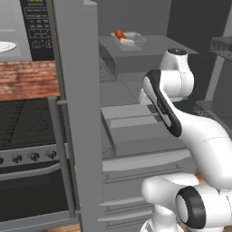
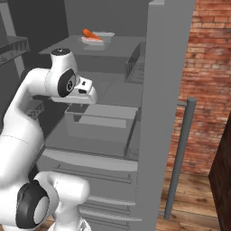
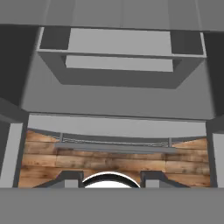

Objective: Place the tupperware containing the steak and carrot meal in the microwave. Close the microwave door and press the start button to reheat the meal.

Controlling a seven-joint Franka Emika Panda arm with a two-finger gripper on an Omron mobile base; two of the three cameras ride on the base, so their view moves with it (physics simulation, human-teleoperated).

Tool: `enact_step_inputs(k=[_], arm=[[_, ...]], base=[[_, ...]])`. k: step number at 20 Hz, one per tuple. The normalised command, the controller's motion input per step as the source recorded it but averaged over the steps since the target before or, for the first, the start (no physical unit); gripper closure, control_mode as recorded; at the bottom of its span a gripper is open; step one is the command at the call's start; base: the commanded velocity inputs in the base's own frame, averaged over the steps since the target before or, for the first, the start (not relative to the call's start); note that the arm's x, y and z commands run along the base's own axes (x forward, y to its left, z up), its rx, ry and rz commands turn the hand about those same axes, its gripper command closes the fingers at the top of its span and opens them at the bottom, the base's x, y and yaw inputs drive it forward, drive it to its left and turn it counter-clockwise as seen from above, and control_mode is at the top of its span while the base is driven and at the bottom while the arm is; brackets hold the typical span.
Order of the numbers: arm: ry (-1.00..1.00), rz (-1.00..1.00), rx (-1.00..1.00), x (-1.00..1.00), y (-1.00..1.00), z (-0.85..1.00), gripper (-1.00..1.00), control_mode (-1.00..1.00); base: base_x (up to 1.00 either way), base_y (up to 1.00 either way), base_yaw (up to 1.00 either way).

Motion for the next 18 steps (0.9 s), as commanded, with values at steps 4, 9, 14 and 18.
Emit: enact_step_inputs(k=[4,9,14,18], arm=[[-0.11,0.0,0.04,-0.09,-0.17,0.0,-1.0,-1.0],[-0.33,0.0,0.07,-0.03,-0.02,0.07,-1.0,-1.0],[-0.4,-0.03,0.03,0.0,0.03,0.27,-1.0,-1.0],[-0.39,-0.05,0.0,0.0,0.2,0.38,-1.0,-1.0]], base=[[0.0,0.0,0.0],[0.0,0.0,0.0],[0.0,0.0,0.0],[0.0,0.0,0.0]])
